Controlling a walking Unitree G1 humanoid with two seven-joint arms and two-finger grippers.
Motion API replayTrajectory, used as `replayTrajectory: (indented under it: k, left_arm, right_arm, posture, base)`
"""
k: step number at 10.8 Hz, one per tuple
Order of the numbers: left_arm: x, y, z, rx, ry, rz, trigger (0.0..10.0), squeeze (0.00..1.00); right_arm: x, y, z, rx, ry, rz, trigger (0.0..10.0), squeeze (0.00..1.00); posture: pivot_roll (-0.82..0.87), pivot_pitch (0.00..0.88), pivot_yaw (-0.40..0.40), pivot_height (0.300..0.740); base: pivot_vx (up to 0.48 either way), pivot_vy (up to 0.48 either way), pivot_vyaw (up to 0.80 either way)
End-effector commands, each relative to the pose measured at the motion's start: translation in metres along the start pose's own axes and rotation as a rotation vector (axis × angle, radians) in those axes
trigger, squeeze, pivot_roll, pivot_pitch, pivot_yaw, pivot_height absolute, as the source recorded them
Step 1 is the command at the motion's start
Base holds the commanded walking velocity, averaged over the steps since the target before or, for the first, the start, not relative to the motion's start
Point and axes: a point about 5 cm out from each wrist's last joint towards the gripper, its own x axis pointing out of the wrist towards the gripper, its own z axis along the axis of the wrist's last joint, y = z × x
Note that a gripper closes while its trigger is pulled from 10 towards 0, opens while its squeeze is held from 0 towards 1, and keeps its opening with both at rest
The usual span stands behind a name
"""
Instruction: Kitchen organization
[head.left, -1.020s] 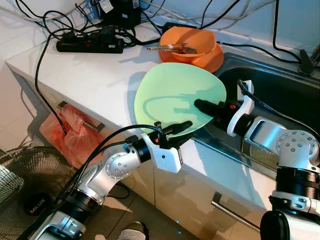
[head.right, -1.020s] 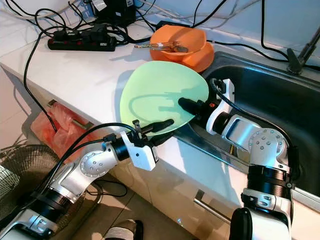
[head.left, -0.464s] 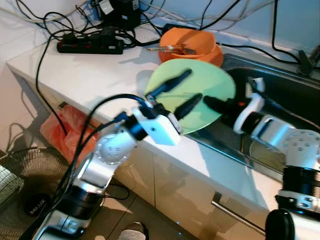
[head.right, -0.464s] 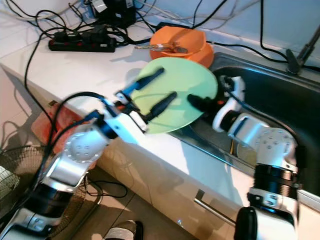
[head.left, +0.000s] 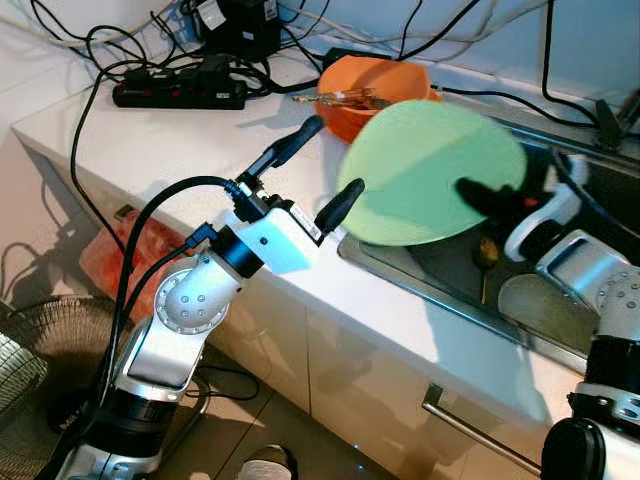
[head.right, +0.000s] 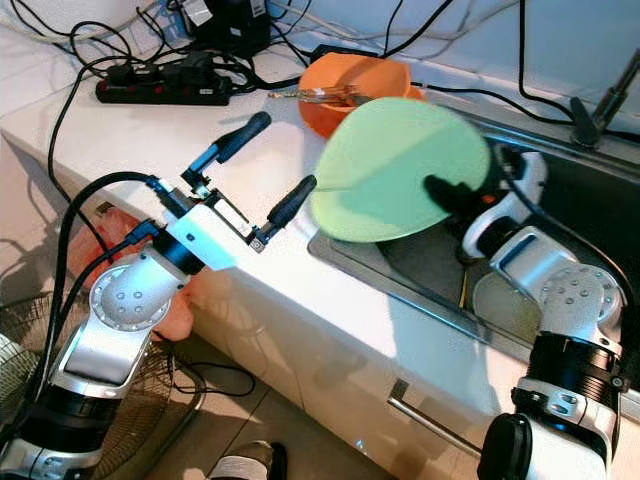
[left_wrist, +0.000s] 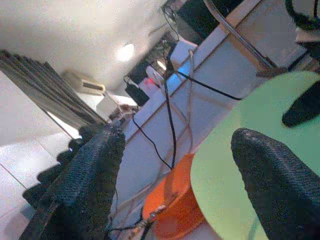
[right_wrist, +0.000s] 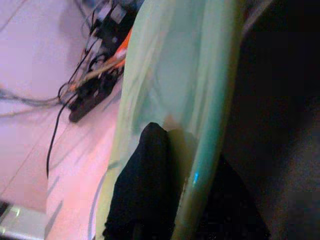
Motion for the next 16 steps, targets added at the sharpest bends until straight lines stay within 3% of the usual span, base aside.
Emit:
replayTrajectory:
  k: [1, 4, 8, 9, 10, 12, 13, 14, 16]
  left_arm:
    - [-0.001, 0.000, 0.001, -0.014, 0.012, -0.004, 10.0, 1.00]
    - [-0.002, 0.006, -0.002, -0.029, 0.060, 0.083, 10.0, 1.00]
    - [-0.001, 0.010, -0.004, -0.039, 0.101, 0.117, 10.0, 1.00]
    - [-0.002, 0.007, -0.009, -0.075, 0.133, 0.105, 10.0, 1.00]
    - [-0.002, 0.004, -0.015, -0.177, 0.178, 0.111, 10.0, 1.00]
    - [-0.001, -0.014, -0.023, -0.337, 0.226, -0.019, 10.0, 1.00]
    - [0.002, -0.025, -0.024, -0.423, 0.240, -0.088, 10.0, 0.65]
    - [0.004, -0.032, -0.021, -0.438, 0.230, -0.137, 10.0, 0.28]
    - [0.003, -0.037, -0.018, -0.473, 0.239, -0.167, 10.0, 0.25]
  right_arm:
    - [-0.004, -0.015, -0.003, -0.016, 0.007, -0.112, 0.0, 0.00]
    - [-0.011, -0.029, 0.018, -0.004, -0.134, -0.203, 0.0, 0.00]
    - [-0.017, -0.045, 0.029, -0.044, -0.213, -0.309, 0.0, 0.00]
    - [-0.020, -0.051, 0.031, -0.097, -0.224, -0.374, 0.0, 0.00]
    - [-0.021, -0.055, 0.033, -0.118, -0.245, -0.413, 0.0, 0.00]
    - [-0.024, -0.060, 0.036, -0.247, -0.218, -0.496, 0.0, 0.00]
    - [-0.024, -0.064, 0.036, -0.342, -0.202, -0.545, 0.0, 0.00]
    - [-0.024, -0.063, 0.038, -0.387, -0.210, -0.561, 0.0, 0.00]
    - [-0.022, -0.063, 0.034, -0.416, -0.183, -0.565, 0.0, 0.00]
  posture:
    - [0.28, 0.089, 0.043, 0.740]
    - [0.28, 0.089, 0.050, 0.740]
    - [0.27, 0.085, 0.052, 0.740]
    - [0.27, 0.083, 0.053, 0.740]
    - [0.27, 0.079, 0.051, 0.740]
    - [0.26, 0.078, 0.047, 0.740]
    - [0.25, 0.075, 0.043, 0.740]
    - [0.25, 0.073, 0.041, 0.740]
    - [0.25, 0.072, 0.041, 0.740]
  base:
    - [0.000, 0.000, 0.00]
    - [0.000, 0.000, 0.00]
    - [0.000, 0.000, 0.00]
    - [0.000, 0.000, 0.00]
    - [0.000, 0.000, 0.00]
    - [0.000, 0.000, 0.00]
    - [0.000, 0.000, 0.00]
    - [0.000, 0.000, 0.00]
    - [0.000, 0.000, -0.80]
